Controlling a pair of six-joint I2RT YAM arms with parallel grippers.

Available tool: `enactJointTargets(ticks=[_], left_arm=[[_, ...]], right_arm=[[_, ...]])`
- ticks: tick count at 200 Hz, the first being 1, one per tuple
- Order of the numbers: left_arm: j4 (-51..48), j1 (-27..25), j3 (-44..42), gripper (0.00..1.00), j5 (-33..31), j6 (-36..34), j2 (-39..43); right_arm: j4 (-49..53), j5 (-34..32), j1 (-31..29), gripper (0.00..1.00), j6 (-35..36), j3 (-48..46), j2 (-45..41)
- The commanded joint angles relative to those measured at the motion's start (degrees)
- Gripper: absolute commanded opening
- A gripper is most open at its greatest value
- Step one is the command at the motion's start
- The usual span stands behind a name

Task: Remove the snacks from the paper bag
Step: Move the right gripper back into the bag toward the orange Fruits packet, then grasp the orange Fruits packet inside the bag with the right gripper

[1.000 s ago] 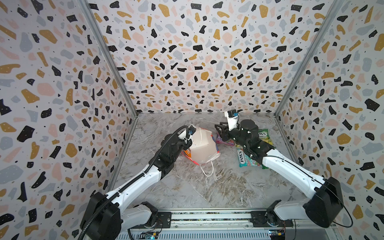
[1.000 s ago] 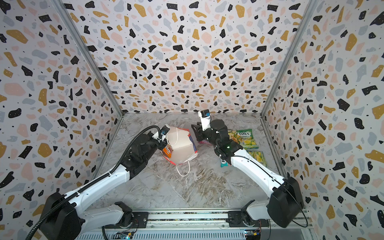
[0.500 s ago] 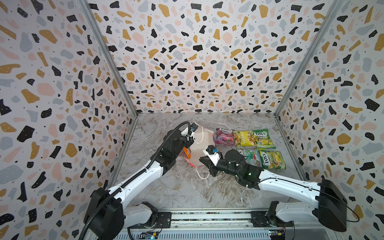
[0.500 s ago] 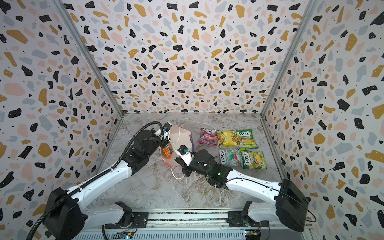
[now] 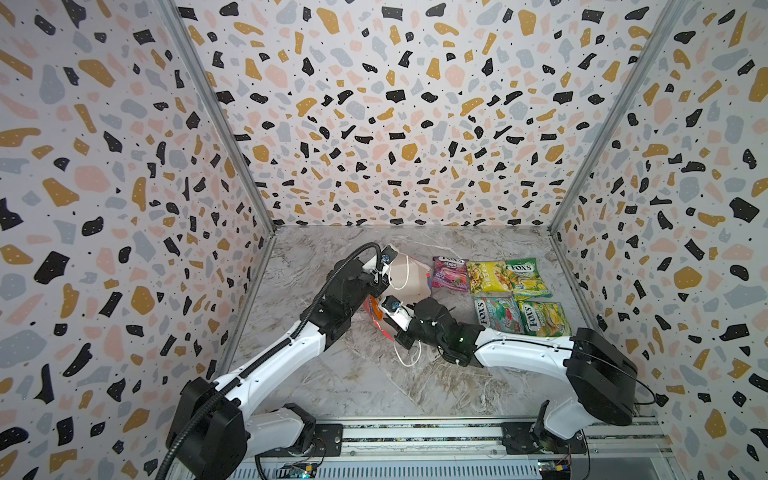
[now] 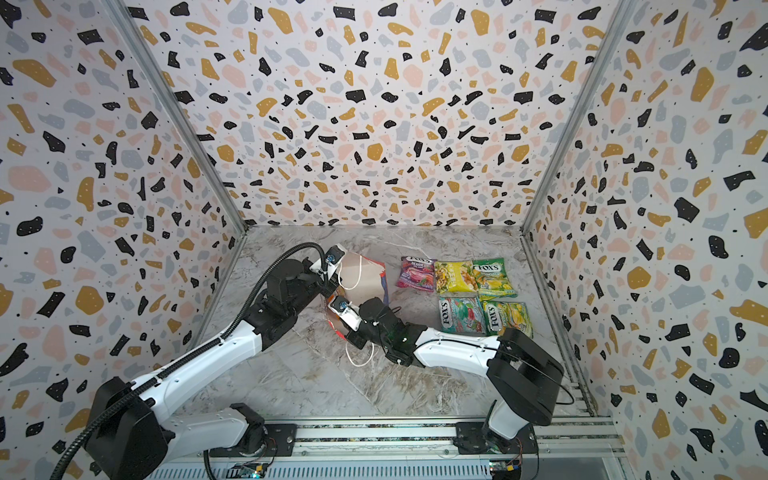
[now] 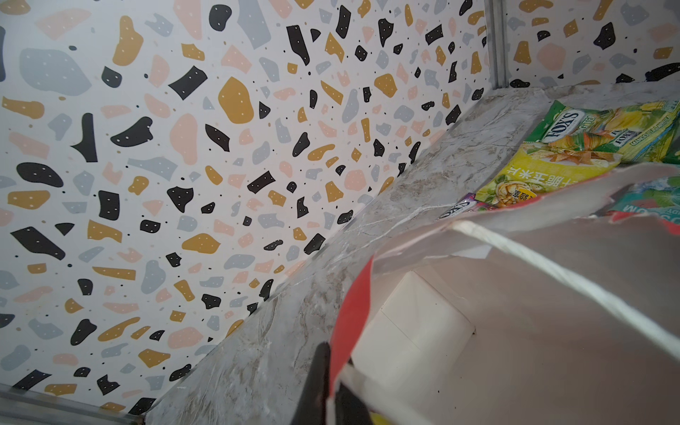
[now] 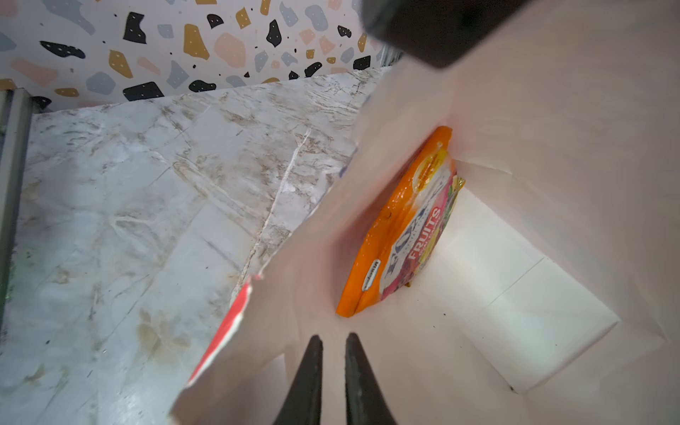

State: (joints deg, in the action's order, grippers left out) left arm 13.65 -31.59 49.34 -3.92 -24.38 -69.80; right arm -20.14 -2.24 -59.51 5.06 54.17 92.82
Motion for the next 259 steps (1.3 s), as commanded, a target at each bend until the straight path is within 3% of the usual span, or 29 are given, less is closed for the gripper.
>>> enactJointTargets(ticks=[1, 32, 60, 89, 116, 174, 230, 259], left_arm=[[3.22, -0.31, 0.86, 0.00, 1.90, 0.76, 1.68], [2.91, -0.31, 1.11, 0.00, 1.92, 0.83, 1.77], [3.05, -0.31, 0.91, 0.00, 2.33, 0.56, 1.70], [3.20, -0.31, 0.68, 0.00, 3.08, 0.30, 1.77], [3.95, -0.31, 0.39, 0.00, 4.15, 0.26, 1.62], [3.44, -0.48, 0.99, 0.00, 5.24, 0.47, 0.99], [2.70, -0.83, 1.36, 0.00, 5.33, 0.50, 1.16], [3.05, -0.92, 1.02, 0.00, 5.32, 0.40, 1.20]], right_arm=[[-0.55, -1.57, 0.38, 0.17, 0.41, 3.65, 1.91], [-0.43, -2.98, 1.92, 0.22, -0.76, 5.93, 4.55], [-2.48, 1.77, 5.28, 0.30, -5.69, 5.35, 4.89], [-4.75, 4.09, 6.85, 0.48, -11.47, 5.07, 4.92], [-6.49, 5.19, 6.86, 0.56, -15.03, 5.69, 5.82], [-7.16, 7.92, 6.75, 0.63, -21.55, 9.11, 9.16], [-3.68, 0.13, 6.21, 0.64, -24.15, 14.19, 14.71], [-3.27, -3.21, 6.15, 0.58, -25.32, 17.00, 17.69]])
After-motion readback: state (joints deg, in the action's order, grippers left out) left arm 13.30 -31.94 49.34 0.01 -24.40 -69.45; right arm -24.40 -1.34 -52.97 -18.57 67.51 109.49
